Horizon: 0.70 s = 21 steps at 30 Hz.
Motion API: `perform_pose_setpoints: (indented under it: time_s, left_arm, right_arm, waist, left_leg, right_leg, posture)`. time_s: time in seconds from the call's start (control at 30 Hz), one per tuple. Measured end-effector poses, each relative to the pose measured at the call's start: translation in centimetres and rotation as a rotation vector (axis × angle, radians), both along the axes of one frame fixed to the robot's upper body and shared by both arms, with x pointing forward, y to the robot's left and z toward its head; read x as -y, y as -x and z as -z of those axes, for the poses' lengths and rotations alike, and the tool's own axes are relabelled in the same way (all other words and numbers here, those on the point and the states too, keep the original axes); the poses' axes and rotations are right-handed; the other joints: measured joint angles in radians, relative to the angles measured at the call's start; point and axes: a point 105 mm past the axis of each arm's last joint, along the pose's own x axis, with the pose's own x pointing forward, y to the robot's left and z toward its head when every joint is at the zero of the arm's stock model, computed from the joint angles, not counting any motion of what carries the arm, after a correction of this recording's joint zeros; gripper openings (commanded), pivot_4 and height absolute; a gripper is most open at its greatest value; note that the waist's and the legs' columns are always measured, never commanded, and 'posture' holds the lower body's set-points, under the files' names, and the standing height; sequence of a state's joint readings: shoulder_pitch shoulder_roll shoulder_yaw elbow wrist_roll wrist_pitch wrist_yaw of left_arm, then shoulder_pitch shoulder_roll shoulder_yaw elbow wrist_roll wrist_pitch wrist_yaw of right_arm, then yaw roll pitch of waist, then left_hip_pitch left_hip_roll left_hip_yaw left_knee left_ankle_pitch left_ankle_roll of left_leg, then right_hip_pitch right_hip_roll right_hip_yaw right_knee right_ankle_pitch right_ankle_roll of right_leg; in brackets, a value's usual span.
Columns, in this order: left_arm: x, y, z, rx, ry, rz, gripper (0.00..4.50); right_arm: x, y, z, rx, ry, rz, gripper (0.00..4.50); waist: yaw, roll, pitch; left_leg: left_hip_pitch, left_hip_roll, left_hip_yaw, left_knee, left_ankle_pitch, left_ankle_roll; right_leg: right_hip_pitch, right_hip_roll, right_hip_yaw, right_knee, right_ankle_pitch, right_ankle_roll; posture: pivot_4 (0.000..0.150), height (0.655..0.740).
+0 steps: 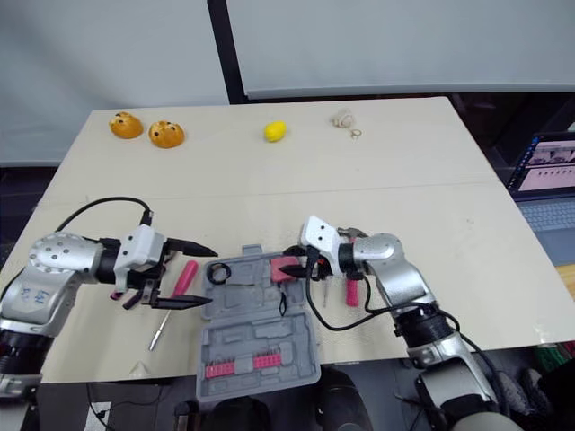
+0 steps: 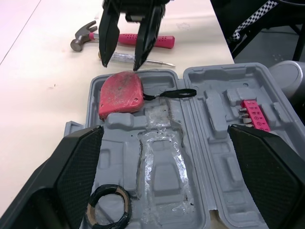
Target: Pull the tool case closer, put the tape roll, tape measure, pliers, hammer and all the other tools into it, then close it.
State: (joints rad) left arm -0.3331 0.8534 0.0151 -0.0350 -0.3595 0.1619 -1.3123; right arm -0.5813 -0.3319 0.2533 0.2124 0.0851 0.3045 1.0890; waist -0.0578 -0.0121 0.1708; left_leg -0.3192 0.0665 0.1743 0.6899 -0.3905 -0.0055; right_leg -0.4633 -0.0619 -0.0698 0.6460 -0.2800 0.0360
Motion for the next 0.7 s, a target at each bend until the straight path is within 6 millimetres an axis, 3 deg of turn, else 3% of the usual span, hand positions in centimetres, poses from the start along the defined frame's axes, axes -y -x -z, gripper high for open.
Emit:
perform_pose_setpoints:
  time_s: [0.7]
  left_arm:
    - [-0.1,-0.3,-0.3,0.011,0.001,-0.009,4.5]
  right_arm:
    - [-0.1,-1.1,3.8,-0.002,0.128,0.103,2.21]
  waist:
    - [0.001,-0.003,-0.01]
  left_leg:
    - [0.003,0.001,0.001,0.0,0.0,0.0]
  right_leg:
    - [0.002,-0.001,0.002,0.001,0.0,0.0]
  posture:
    - [0.15,0.7292]
